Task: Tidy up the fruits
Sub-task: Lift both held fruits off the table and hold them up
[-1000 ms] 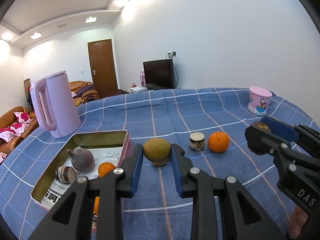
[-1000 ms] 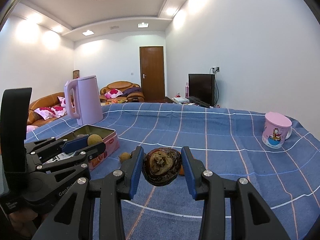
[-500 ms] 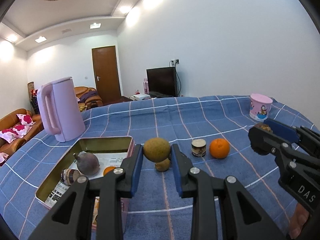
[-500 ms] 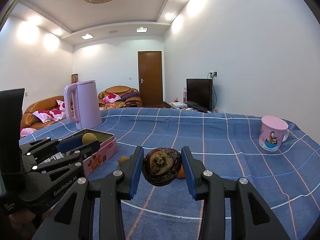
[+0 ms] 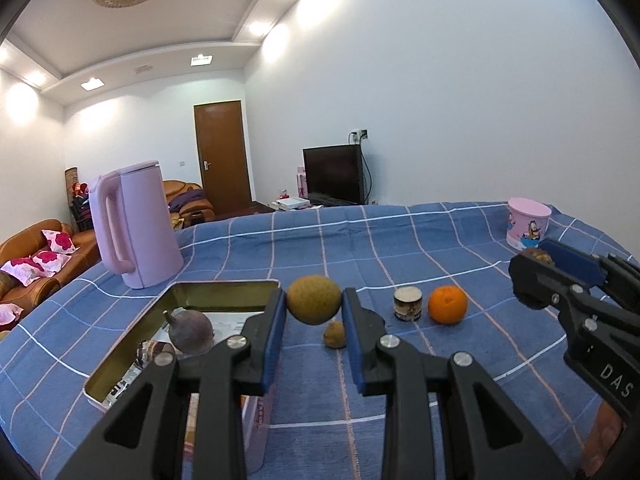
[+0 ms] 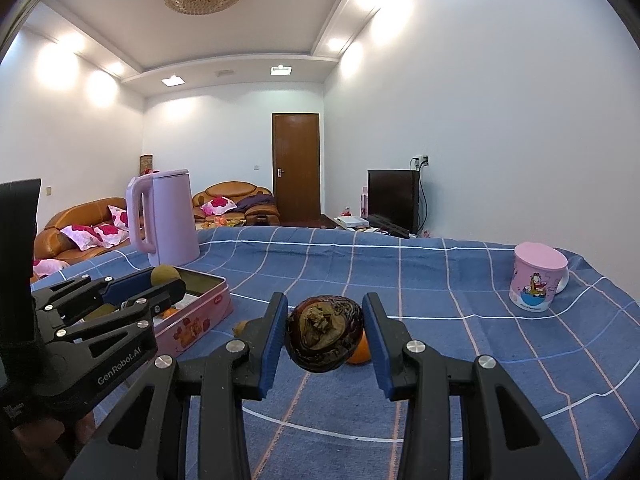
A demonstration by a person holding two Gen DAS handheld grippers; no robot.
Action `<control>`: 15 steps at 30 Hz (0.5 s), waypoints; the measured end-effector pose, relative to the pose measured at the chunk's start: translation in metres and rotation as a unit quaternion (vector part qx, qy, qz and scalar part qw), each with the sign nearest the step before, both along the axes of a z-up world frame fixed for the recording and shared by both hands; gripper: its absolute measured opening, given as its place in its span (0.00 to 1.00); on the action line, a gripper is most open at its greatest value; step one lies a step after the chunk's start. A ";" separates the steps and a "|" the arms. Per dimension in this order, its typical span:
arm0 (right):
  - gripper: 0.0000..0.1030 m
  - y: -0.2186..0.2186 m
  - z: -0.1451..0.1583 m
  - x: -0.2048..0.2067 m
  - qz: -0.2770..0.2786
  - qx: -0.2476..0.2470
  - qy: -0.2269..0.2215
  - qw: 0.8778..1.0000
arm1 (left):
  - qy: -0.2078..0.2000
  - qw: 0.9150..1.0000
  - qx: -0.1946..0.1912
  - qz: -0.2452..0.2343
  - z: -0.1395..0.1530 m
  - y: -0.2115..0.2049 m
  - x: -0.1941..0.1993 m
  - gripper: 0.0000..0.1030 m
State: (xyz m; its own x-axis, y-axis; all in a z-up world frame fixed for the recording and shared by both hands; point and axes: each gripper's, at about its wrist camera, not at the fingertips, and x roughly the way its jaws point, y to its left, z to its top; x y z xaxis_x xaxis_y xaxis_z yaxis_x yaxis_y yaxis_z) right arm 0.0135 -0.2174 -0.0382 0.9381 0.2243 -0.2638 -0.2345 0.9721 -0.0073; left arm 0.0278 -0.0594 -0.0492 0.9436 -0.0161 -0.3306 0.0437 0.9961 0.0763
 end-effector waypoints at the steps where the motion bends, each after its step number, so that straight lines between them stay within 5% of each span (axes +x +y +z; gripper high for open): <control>1: 0.39 0.001 0.000 0.000 0.000 -0.001 0.000 1.000 | 0.001 1.000 0.001 0.001 0.000 0.000 0.000 0.29; 15: 0.39 0.023 0.003 0.010 0.021 -0.010 0.009 1.000 | 0.013 1.000 0.009 0.022 0.002 0.021 0.002 0.29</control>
